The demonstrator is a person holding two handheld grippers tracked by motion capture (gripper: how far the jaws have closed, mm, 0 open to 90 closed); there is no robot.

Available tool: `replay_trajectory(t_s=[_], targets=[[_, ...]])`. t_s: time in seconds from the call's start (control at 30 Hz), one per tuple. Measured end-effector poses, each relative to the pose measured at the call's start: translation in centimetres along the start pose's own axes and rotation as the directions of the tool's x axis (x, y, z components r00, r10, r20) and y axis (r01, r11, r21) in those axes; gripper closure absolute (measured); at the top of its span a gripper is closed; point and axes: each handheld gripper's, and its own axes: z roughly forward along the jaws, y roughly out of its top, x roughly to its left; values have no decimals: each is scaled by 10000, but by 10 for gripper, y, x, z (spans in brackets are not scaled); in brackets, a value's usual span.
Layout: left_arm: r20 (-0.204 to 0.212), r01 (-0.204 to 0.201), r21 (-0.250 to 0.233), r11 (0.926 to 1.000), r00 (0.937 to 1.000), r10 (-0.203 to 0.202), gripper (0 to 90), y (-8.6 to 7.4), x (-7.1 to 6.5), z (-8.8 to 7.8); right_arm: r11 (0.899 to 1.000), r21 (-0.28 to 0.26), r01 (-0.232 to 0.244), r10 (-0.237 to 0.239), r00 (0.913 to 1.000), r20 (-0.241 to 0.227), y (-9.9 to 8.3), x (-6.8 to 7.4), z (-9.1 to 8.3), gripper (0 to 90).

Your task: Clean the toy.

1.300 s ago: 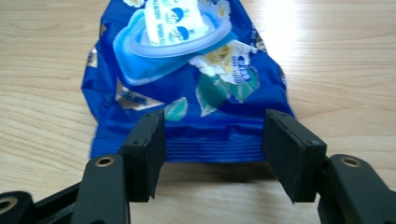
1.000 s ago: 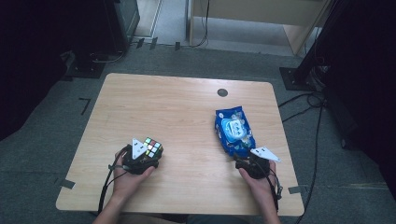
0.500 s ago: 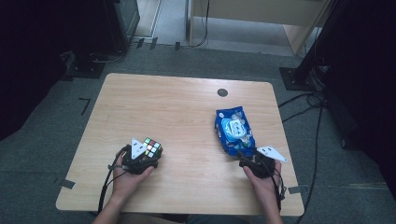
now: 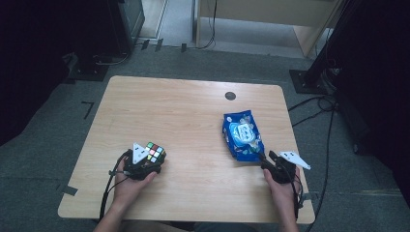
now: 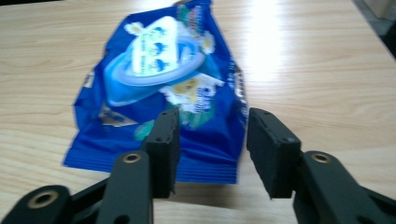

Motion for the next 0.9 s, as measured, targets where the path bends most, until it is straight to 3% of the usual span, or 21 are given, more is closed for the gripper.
replay_trajectory(t_s=[0.2,0.33,0.6,0.9], targets=[[-259,48,-325,9995,9996,-56,338,2,1,-6,9996,238,-161,150,9990,425,-1,-5,2,635],[-141,75,-421,9991,9999,-81,337,2,3,-8,9983,572,-82,66,9996,279,-5,-2,7,648],[-35,65,-484,9988,10000,-67,337,4,1,-7,9974,713,32,-27,10000,-72,-8,7,9,632],[147,2,-531,9986,9999,6,337,6,-3,-4,9954,828,487,-442,9975,-550,-14,27,10,621]])
